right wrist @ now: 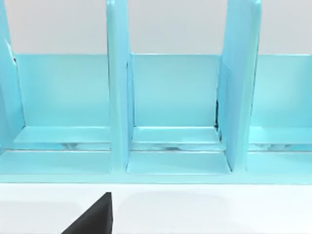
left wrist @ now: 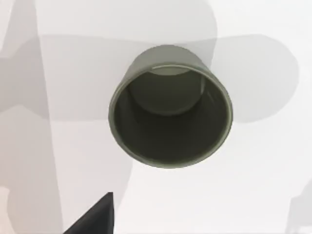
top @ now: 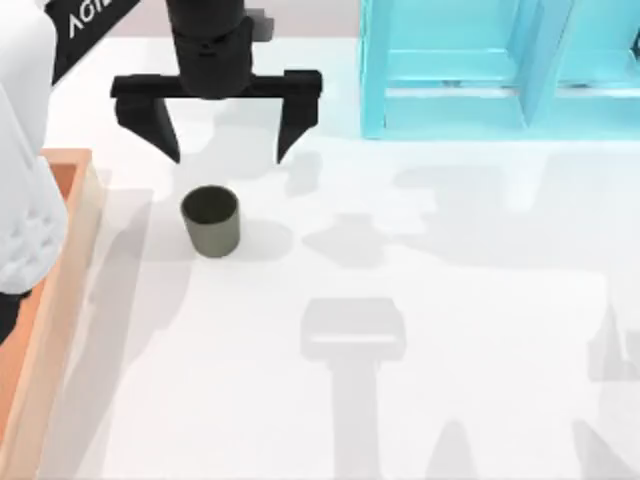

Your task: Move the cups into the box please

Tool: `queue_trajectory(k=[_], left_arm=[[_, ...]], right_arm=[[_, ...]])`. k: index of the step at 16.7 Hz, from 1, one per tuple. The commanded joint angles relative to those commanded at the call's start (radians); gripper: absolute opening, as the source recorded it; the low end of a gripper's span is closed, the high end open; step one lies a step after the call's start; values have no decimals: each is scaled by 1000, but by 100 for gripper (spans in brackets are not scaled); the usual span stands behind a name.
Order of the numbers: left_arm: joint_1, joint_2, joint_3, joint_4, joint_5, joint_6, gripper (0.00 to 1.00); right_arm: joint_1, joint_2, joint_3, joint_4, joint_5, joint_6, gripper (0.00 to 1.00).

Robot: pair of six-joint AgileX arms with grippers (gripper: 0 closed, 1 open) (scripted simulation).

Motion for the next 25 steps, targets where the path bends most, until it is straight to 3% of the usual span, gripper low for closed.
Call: queue_trajectory(k=[6, 14, 20, 25], left_arm=[[3, -3, -19, 16, 0, 2, 100], [3, -10, -369, 360, 0, 3, 100], [3, -9, -414, 405, 0, 3, 100], [3, -9, -414, 405, 0, 3, 62]], right_arm=[[0, 0, 0, 0, 0, 0, 100], [0, 0, 0, 0, 0, 0, 100], [0, 0, 0, 0, 0, 0, 100], [0, 0, 0, 0, 0, 0, 100]])
